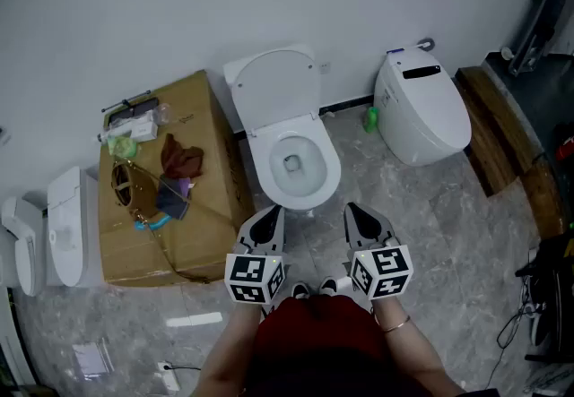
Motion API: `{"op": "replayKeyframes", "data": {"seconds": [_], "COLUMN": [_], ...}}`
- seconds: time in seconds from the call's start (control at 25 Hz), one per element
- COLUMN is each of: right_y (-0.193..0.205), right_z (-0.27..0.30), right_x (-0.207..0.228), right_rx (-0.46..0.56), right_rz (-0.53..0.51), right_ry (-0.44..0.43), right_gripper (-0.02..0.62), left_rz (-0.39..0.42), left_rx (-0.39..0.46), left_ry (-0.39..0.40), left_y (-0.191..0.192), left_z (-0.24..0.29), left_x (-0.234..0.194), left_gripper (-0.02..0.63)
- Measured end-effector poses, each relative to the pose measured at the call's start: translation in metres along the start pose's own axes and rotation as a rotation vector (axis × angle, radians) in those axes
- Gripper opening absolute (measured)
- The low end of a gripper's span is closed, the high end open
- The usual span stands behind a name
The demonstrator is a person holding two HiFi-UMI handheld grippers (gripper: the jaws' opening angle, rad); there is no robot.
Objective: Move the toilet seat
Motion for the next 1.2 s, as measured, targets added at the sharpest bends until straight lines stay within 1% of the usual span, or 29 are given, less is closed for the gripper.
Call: {"op": "replayKeyframes", "data": {"seconds": [0.36,0.52,0.88,1.2], "right_y": [0.002,0.004,-0.001,-0.001], "right_z": [0.0,0.002,0.008,0.032], "right_x": [0.021,0.03,0.052,0.064], "right_rx": [-0.015,-0.019,-0.016,-0.047], "right_rz": [-0.003,-0.004,-0.003,0.002], "right_ry": [0.007,0.003,-0.025,-0.039], "right_gripper": [0.015,0.015,0.017,0.017], "left_rz": [-0.004,0.008,-0.01,-0.005], "left_rx": [0.002,-0.004,-0.003,-0.046], "left_ry": [-0.016,-0.018,-0.074,-0.105], "left_y": [-0.003,-0.003,-0.003,-0.001], "left_z": [0.012,0.018,0.029,0.051], "left_x": [0.013,0.016,0.028,0.014], "left_gripper": [0.026,0.026,0.026,0.026]}}
Point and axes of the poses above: the fingertips, and each gripper's own axes: z forward along the fingers, x to its right, y out of its underside, the point moved 9 cm from there along -z, backward along the fingers, and after that the axes turned 2 degrees about -z, right-handed, at the moved point
